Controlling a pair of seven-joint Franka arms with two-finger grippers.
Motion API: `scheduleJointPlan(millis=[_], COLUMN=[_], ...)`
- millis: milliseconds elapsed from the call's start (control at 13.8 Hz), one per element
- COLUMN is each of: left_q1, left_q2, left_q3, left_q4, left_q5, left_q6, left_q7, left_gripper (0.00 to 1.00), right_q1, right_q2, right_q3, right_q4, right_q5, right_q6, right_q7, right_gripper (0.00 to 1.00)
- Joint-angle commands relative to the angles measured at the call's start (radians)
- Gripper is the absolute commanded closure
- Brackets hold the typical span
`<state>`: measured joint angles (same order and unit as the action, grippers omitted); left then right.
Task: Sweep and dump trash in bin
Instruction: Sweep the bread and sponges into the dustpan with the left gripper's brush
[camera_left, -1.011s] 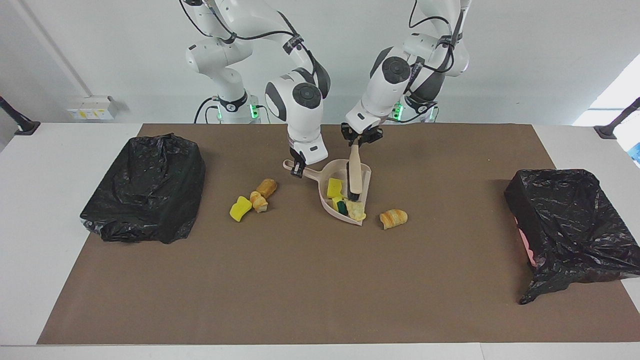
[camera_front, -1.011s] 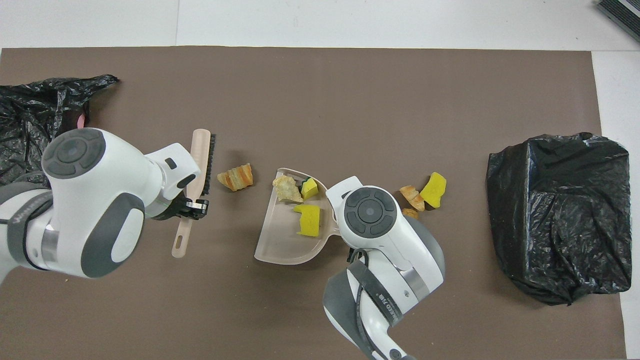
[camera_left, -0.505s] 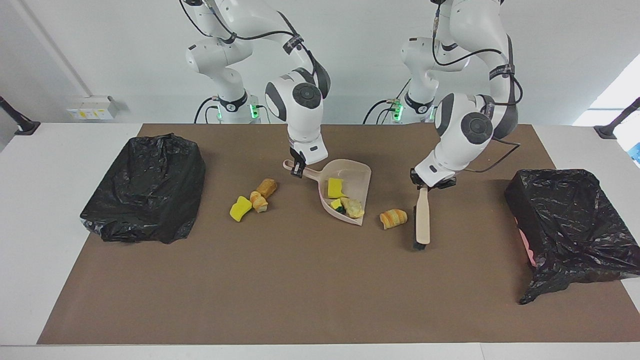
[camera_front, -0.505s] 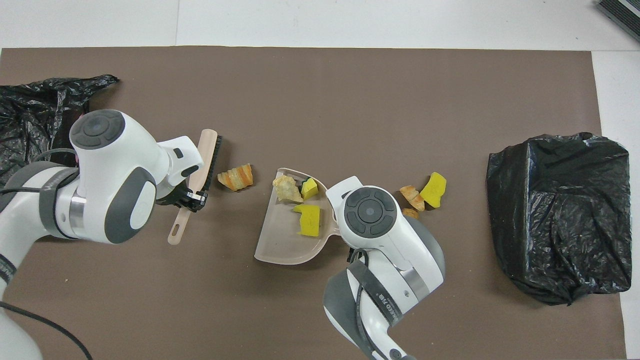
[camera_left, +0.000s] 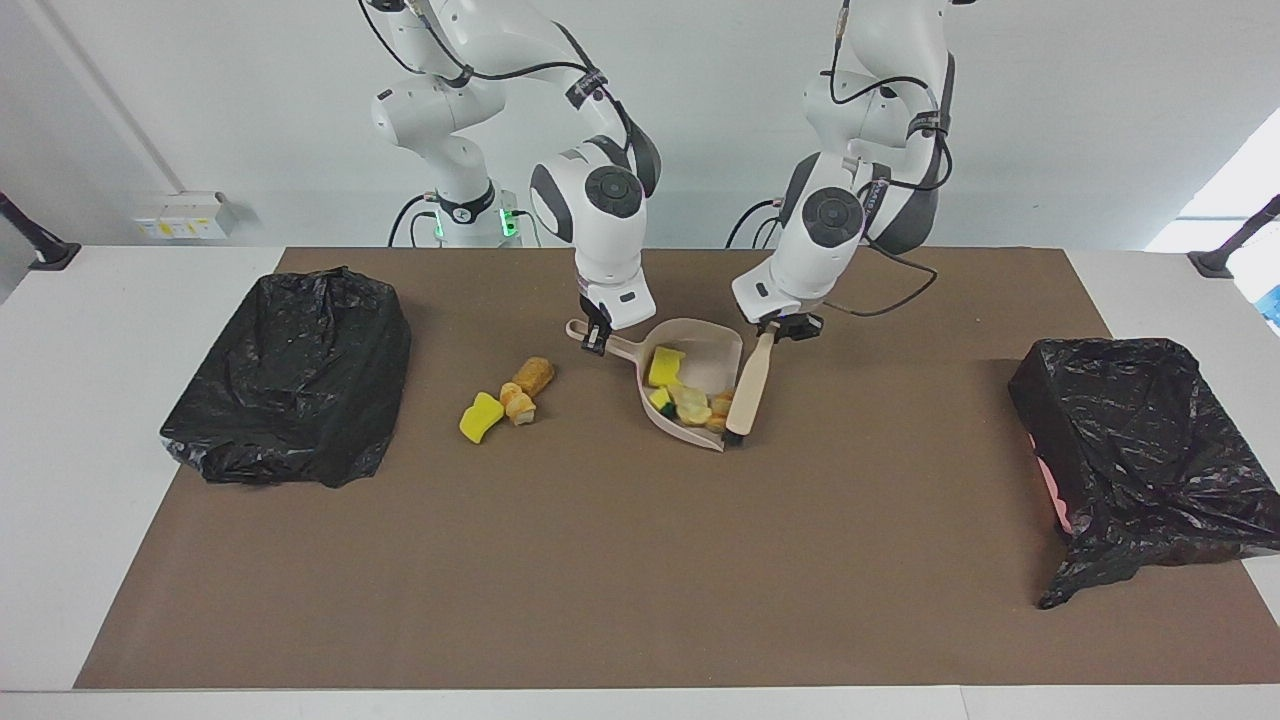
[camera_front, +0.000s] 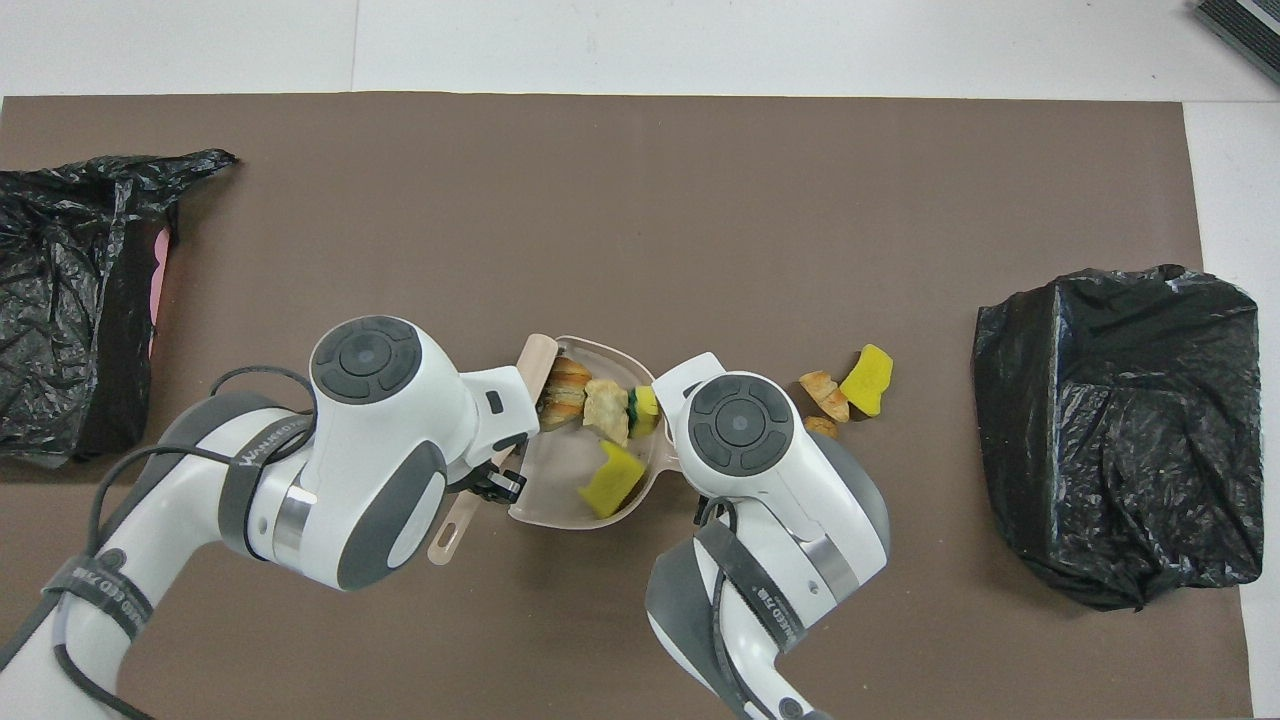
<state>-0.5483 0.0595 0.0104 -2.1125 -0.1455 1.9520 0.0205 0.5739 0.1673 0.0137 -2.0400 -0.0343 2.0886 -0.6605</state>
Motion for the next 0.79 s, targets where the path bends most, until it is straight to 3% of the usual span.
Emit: scheduleJointPlan(millis=[0,289,578,722], left_q1=[-0.074,-0.044,0.091,0.155], left_q2=[-0.046,-0.029,-0.027,-0.024], left_q3=[0.016,0.031,0.031,0.031], left_q4=[-0.041,-0.009,0.034,0.043], left_q5=[-0.029,-0.029,0.003,0.014], left_q6=[0.002,-0.004,-0.018,-0.013], left_q7=[-0.046,-0.05,-0.04,-0.051], left_gripper=[1.0,1.0,1.0,1.0], right_q1=[0.003,0.003,0.003,-0.006], right_q2=[0.0,0.0,-0.017,-0.063], right_q3=[0.002,0.002,0.0,-0.001], right_q4=[-0.012,-0.012,-0.011,-0.009], right_q5=[-0.019,-0.019,-0.019,-0.019], right_q6=[0.027,0.027,0.008,-0.014], right_q7=[0.021,0.021,0.065,0.074], right_gripper=[1.0,1.0,1.0,1.0])
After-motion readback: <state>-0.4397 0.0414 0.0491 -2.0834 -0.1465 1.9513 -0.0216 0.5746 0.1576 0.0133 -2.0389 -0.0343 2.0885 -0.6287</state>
